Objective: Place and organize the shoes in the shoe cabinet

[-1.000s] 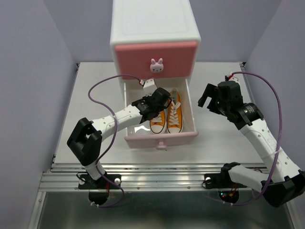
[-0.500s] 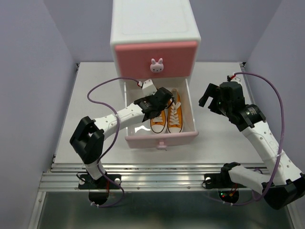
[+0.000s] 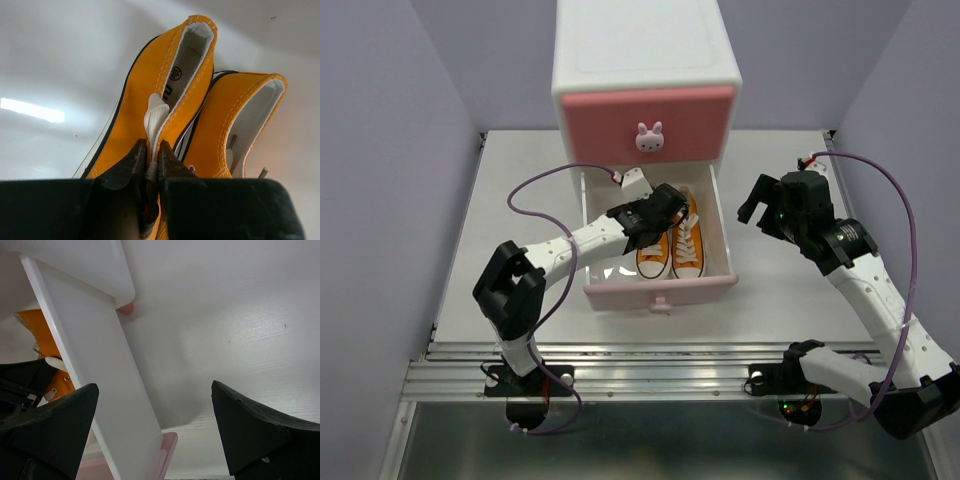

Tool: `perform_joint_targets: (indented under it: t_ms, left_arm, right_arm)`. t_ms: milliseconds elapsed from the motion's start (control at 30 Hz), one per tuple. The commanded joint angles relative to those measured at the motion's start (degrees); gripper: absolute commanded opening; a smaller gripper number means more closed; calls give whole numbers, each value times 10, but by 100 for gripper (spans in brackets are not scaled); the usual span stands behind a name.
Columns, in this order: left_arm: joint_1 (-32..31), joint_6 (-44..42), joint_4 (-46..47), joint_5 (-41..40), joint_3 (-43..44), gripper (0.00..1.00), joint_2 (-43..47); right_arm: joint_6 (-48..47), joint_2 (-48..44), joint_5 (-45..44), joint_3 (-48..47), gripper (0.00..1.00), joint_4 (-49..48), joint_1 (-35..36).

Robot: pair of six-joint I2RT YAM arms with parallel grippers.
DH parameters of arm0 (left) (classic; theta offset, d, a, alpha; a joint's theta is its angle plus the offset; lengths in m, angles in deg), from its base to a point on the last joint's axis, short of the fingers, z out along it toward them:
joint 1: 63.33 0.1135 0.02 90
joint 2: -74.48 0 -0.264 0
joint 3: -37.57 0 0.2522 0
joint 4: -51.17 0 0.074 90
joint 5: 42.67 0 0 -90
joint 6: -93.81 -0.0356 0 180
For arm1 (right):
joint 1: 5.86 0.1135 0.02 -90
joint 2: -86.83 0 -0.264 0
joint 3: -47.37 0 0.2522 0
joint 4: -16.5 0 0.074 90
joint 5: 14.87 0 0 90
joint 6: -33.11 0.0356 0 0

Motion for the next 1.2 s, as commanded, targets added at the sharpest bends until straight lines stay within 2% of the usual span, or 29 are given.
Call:
perform_joint_targets:
  t_ms: [0,167,300,333,400,433,533,600,633,1033,1100,1133,1167]
  left_arm:
    - [-13,55,-5,16,59,0,-26]
    - [-13,50,1,24,76,0,-44]
    - [-13,61,-39,4,101,32,-51]
    - [-13,66,-47,0,107,44,-48]
    - [-13,77,-62,-11,105,56,-37]
    - [-13,78,-66,-14,105,66,-32]
    - [-13,80,-82,-25,102,76,-15]
    - [-13,73,-80,-30,99,79,0]
    - [-13,67,-78,-30,96,85,6]
    - [-12,36,-102,-40,139,90,70]
    - [-12,38,-133,-43,168,92,72]
    - [-12,37,-157,-43,179,98,73]
    - [-12,34,-165,-44,191,99,77]
  right_arm:
    - [5,-10,-15,0,100,-8,1]
    - [6,-12,-19,-1,100,-8,1]
    - [5,-14,-20,-1,100,-3,1]
    - [9,-17,-21,-1,100,-1,1]
    - [13,-20,-21,1,100,0,1]
    - [17,-21,-21,2,100,0,1]
    - [23,-26,-19,4,100,0,1]
    - [22,-27,-17,4,100,-1,1]
    - [20,-27,-17,3,100,-1,1]
    - [16,-35,-17,-16,100,1,1]
    - [15,-37,-17,-20,100,7,1]
    - [12,-37,-14,-23,100,16,1]
    - [10,-38,-10,-29,100,20,1]
